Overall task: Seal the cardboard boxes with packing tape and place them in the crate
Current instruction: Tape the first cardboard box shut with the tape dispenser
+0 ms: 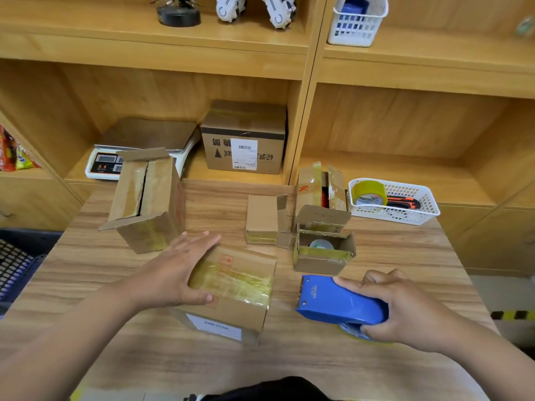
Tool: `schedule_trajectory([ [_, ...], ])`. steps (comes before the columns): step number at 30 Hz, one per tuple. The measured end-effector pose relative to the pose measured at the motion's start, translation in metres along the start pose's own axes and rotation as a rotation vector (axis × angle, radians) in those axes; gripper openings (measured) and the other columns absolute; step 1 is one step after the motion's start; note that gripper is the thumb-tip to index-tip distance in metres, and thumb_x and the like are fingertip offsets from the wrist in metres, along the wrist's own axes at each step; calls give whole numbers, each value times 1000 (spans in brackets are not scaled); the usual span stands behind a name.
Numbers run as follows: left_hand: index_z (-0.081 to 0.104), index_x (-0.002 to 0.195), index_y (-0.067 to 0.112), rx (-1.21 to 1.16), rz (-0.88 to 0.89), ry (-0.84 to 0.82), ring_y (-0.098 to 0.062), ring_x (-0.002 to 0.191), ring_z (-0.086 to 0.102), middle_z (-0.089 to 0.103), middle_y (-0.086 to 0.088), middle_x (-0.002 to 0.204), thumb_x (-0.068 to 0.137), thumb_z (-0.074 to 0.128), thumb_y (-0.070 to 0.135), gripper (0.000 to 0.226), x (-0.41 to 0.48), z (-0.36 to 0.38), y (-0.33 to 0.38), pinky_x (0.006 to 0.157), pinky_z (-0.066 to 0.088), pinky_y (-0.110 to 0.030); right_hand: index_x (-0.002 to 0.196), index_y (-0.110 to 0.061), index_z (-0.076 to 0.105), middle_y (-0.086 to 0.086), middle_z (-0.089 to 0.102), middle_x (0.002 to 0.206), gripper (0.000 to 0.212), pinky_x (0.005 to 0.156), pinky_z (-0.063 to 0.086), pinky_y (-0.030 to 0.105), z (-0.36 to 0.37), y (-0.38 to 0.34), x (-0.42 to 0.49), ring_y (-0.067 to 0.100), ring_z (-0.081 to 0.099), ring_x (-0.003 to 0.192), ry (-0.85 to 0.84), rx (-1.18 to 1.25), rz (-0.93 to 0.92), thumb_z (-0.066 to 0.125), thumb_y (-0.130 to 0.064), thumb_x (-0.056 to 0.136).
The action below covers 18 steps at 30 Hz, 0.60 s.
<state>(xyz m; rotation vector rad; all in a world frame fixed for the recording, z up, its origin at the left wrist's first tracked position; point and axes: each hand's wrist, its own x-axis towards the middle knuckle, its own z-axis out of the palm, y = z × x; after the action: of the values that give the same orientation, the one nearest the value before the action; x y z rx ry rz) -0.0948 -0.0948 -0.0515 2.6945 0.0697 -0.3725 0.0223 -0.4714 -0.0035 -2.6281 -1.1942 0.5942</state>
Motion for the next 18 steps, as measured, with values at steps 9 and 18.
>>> schedule_trajectory([
  [9,12,149,38,78,254,92,4,136,-16,0,19,155,89,39,61,69,32,29,92,102,-23,-14,124,-73,10,-24,43,96,69,81,28,8,6,5,2,3,32,88,-11,14,-10,58,-59,76],
  [18,-18,145,33,286,252,-106,-5,129,-43,-23,4,156,47,62,80,135,37,36,96,102,-33,-30,123,-74,12,-26,43,97,68,81,24,7,12,12,-3,2,32,87,43,-15,-19,59,-65,74],
])
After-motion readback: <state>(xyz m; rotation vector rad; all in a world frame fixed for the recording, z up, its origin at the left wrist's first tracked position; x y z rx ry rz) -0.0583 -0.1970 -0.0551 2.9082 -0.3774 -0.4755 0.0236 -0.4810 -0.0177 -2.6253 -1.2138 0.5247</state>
